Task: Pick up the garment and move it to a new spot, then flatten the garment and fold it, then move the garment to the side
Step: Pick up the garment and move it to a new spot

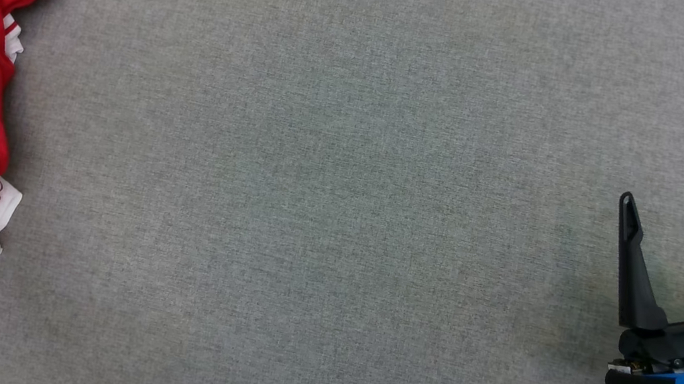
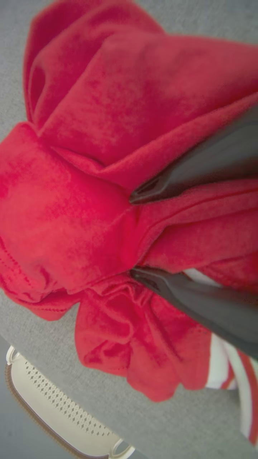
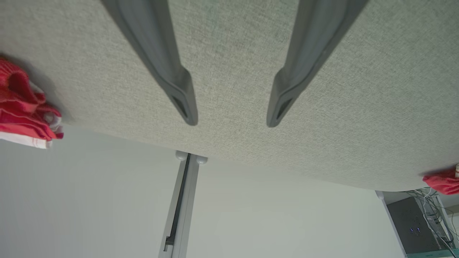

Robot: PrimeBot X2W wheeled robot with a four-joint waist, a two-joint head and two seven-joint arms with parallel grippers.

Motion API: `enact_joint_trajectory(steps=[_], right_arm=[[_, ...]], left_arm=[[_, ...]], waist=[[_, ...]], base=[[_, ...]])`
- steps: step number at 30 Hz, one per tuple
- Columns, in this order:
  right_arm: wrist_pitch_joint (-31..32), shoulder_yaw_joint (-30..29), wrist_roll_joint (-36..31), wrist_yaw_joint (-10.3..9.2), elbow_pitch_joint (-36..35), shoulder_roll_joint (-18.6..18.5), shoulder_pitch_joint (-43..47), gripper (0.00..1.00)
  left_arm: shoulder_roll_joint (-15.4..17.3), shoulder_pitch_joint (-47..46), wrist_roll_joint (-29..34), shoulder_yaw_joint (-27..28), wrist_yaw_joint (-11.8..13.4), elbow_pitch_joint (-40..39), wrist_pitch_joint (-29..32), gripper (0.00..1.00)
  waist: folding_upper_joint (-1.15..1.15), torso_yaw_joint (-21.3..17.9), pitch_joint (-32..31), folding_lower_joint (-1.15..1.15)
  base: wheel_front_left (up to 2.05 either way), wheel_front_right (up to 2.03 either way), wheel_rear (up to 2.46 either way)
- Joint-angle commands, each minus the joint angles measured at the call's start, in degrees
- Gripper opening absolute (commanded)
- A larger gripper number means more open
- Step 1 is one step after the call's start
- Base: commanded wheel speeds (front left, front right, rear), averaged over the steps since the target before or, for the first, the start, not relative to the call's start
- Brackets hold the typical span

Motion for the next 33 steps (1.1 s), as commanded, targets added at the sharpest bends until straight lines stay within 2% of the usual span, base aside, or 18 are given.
enact_joint_trajectory(steps=[1,4,9,12,18,27,33], right_arm=[[-0.19,-0.01,-0.10,0.01,0.25,0.13,-0.71,1.00],[-0.46,0.20,0.03,0.01,0.89,0.39,-0.85,1.00],[-1.68,0.70,0.35,0.01,2.19,1.46,-1.00,1.00],[-3.17,1.65,0.50,0.01,4.50,2.57,-0.67,1.00],[-4.95,2.46,1.26,0.01,7.61,4.03,-0.17,1.00],[-7.10,3.66,2.03,0.02,11.94,6.29,0.82,1.00],[-8.33,3.63,2.52,0.01,13.89,7.39,1.58,1.00]], left_arm=[[-1.49,1.81,-0.93,-1.75,-0.55,1.34,2.81,0.00],[-0.39,2.78,-2.54,-3.44,-0.55,0.35,3.69,0.00],[0.97,2.58,-5.18,-6.29,-0.56,-3.38,1.12,0.00],[3.29,1.20,-6.69,-10.68,-0.50,-8.54,-3.43,0.00],[4.34,-1.35,-6.32,-16.86,-0.51,-16.30,-9.97,0.00],[3.56,-4.97,-4.92,-22.87,-0.36,-31.09,-15.80,0.00],[0.87,-7.42,-4.15,-25.92,-0.36,-39.02,-16.28,0.00]], waist=[[0.00,-0.39,-0.25,0.01],[0.00,-1.01,-0.91,0.01],[0.00,-1.98,-3.23,0.01],[0.00,-3.12,-6.46,0.01],[0.00,-5.09,-10.69,0.01],[0.00,-10.66,-16.28,0.01],[0.00,-14.53,-17.68,0.01]], base=[[0.00,0.00,0.00],[0.00,0.00,0.00],[0.00,0.00,0.00],[0.00,0.00,0.00],[0.00,0.00,0.00],[0.00,0.00,0.00],[0.00,0.00,0.00]])
